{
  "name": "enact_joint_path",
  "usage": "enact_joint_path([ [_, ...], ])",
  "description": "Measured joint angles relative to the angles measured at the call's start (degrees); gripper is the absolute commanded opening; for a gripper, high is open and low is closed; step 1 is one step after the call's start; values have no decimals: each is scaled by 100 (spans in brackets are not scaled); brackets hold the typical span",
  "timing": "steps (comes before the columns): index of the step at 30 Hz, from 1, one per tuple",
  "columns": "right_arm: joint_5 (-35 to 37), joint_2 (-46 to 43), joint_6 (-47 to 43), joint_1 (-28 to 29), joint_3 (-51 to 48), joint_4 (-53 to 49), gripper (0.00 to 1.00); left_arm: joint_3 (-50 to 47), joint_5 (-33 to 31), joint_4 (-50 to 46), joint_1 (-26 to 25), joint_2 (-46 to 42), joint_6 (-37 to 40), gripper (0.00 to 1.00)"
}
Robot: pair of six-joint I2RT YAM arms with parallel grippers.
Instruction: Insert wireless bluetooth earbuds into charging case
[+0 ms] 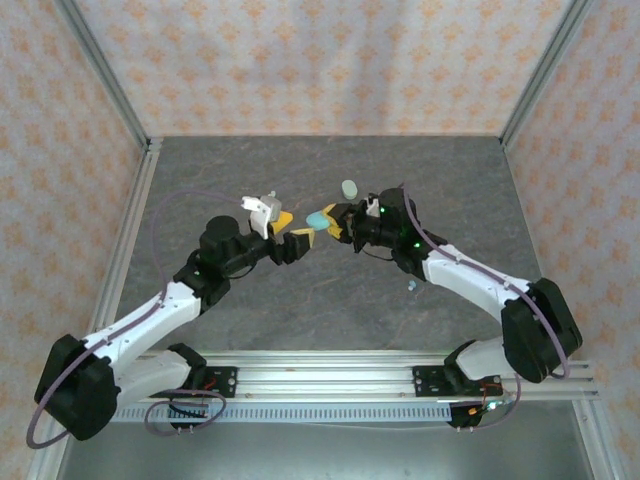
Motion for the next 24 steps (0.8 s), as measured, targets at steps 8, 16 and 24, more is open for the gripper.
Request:
enact_joint_path([
  [8,-157,-557,299,0,22,229,0,586,732,105,0,654,-306,68],
  [16,-356,-916,278,0,160,52,0,1005,1440,240,0,835,-402,48],
  [24,-391,-1141,256,0,166,-140,0,1075,1729,326,-4,839,-407,48],
])
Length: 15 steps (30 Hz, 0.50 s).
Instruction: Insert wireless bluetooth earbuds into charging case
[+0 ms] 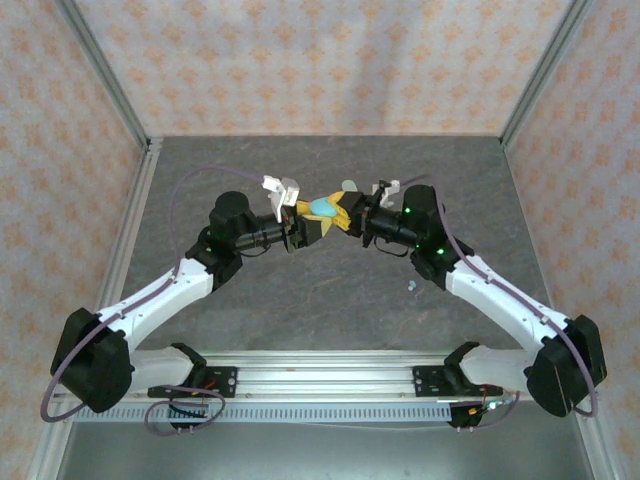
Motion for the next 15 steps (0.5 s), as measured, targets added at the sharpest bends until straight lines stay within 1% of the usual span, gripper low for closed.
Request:
enact_joint_path([
  [3,0,-44,0,0,0,-15,0,2,20,17,-2,-2,0,50],
  [7,-4,-68,0,0,-4,-22,0,11,20,15,-7,-4,-13,55],
  [13,-20,-79,2,0,-28,-24,0,11,17,15,-11,-15,-13,57],
  [15,-22,-79,0,0,-31,-24,0,11,15,15,-11,-39,-13,59],
])
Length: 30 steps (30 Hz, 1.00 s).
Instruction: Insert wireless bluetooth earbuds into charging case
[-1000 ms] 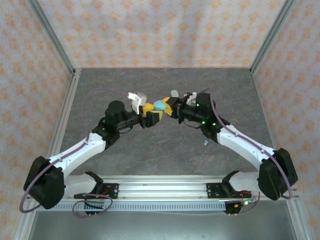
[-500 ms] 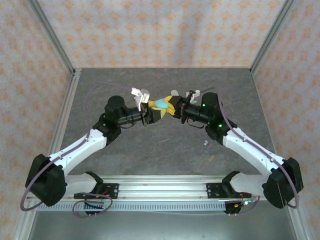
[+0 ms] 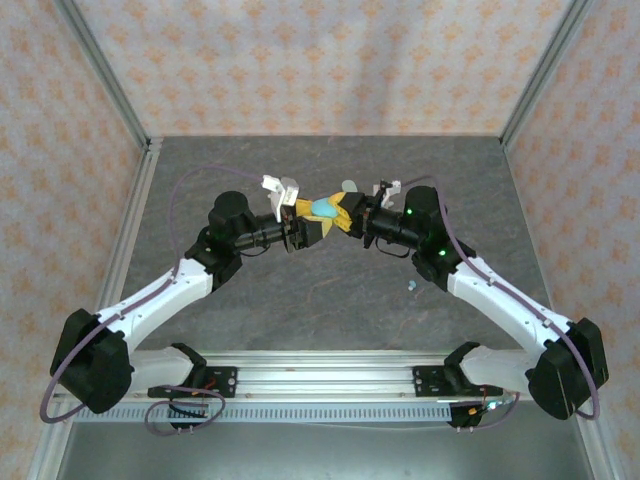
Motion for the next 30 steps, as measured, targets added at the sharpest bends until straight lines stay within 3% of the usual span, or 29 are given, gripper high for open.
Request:
enact_joint_path([
  [5,-35,0,0,0,0,0,0,0,-2,2,0,-42,-4,60],
  [14,-52,-4,2,-22,0,0,2,2,9,0,-28,-52,-70,33],
  [23,-68,-48,-66,-37,0,-26,22,55,26,-144,-39,-76,20,16],
  [30,-140,-111,-555,-37,15,-271,59,85,22,-514,-66,-284,94,11],
])
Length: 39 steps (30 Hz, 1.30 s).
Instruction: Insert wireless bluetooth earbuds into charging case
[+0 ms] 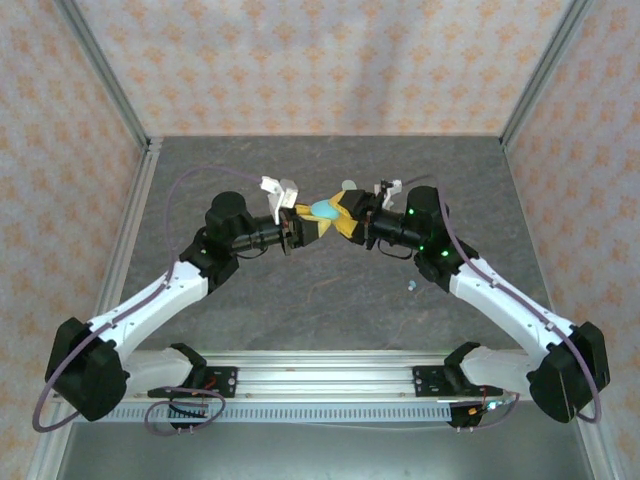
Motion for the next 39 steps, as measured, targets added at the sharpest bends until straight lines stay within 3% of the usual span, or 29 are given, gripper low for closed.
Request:
enact_joint_path([
  [6,-48,-262,-918,-111,52,-278,71,0,4,-426,0,-358,181,10],
  [13,149,-846,-3858,-28,1012,-1902,72,35,136,-1222,0,-776,387,10],
  [19,151,-992,-5838,450,1259,-2444,76,146,273,-1834,0,-1137,529,10],
  [28,-179,-518,-6811,581,1241,-2472,75,221,415,-2186,0,-1307,527,10],
  [39,-531,-389,-7152,581,1156,-2430,80,341,435,-2345,0,-1305,511,10],
])
